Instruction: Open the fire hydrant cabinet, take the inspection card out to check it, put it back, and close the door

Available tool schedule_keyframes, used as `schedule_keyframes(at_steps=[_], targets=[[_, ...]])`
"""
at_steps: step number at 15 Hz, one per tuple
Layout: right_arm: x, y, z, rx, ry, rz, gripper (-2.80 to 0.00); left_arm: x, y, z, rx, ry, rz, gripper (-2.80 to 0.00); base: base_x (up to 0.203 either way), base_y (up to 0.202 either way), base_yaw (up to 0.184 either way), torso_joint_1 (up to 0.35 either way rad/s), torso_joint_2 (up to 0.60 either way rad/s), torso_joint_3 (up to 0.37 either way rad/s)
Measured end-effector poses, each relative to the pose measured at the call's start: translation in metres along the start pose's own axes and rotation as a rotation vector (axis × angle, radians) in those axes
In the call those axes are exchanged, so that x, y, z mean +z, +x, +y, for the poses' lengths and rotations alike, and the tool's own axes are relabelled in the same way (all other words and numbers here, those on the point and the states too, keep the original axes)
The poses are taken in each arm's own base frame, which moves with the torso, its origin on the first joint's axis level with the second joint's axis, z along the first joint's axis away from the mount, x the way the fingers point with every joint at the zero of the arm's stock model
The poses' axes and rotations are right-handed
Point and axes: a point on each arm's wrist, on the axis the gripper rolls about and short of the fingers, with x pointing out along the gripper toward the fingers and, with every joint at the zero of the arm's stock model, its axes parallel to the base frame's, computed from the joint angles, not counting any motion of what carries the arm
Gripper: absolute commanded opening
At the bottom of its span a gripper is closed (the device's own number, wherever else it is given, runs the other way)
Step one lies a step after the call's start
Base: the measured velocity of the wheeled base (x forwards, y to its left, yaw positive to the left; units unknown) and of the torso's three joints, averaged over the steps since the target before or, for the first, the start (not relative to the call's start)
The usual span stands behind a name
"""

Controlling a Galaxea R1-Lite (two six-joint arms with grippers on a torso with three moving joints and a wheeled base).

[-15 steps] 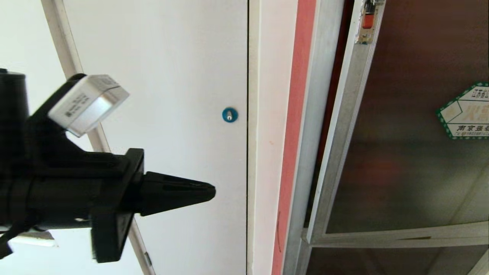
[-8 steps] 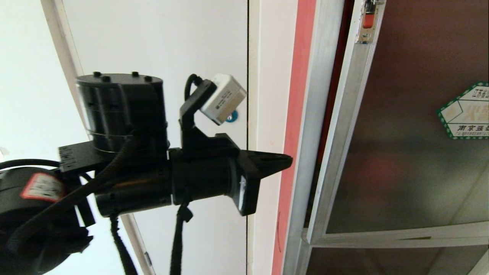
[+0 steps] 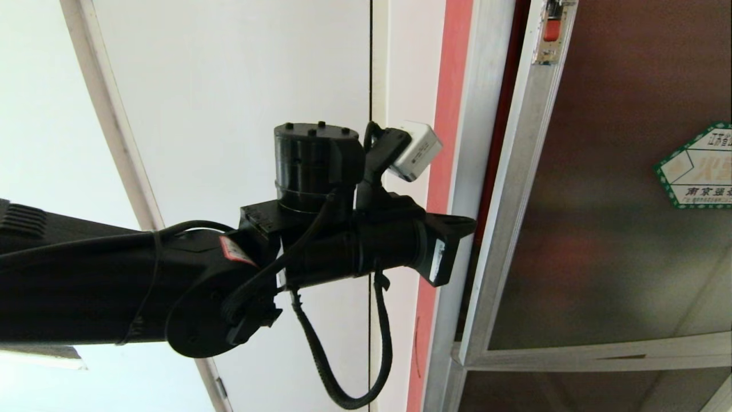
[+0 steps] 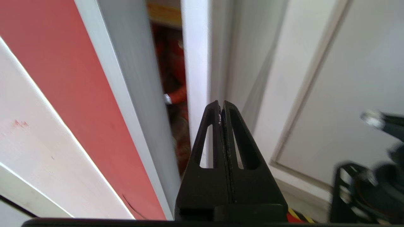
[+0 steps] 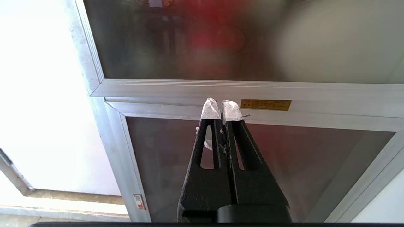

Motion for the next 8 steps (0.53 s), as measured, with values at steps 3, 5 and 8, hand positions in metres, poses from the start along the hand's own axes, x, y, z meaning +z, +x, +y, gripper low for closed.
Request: schedule_keyframes(at_steps=[3, 5, 8], targets=[[0.0, 0.0, 0.0, 0.0, 0.0, 0.0, -2.8, -0.002, 0.015, 0.005, 0.041, 0.001, 0.0, -2.8, 0.0, 0.0, 0.0, 0.0, 0.0, 0.0], [0.0, 0.0, 0.0, 0.0, 0.0, 0.0, -2.8, -0.004, 0.023, 0.008, 0.082, 0.001, -0.003, -2.8, 0.0, 0.0, 0.0, 0.0, 0.0, 0.0], [0.0, 0.0, 0.0, 0.0, 0.0, 0.0, -2.8, -0.006, 0.032, 0.012, 0.108, 0.026, -0.001, -2.8, 0.0, 0.0, 0.0, 0.0, 0.0, 0.0]])
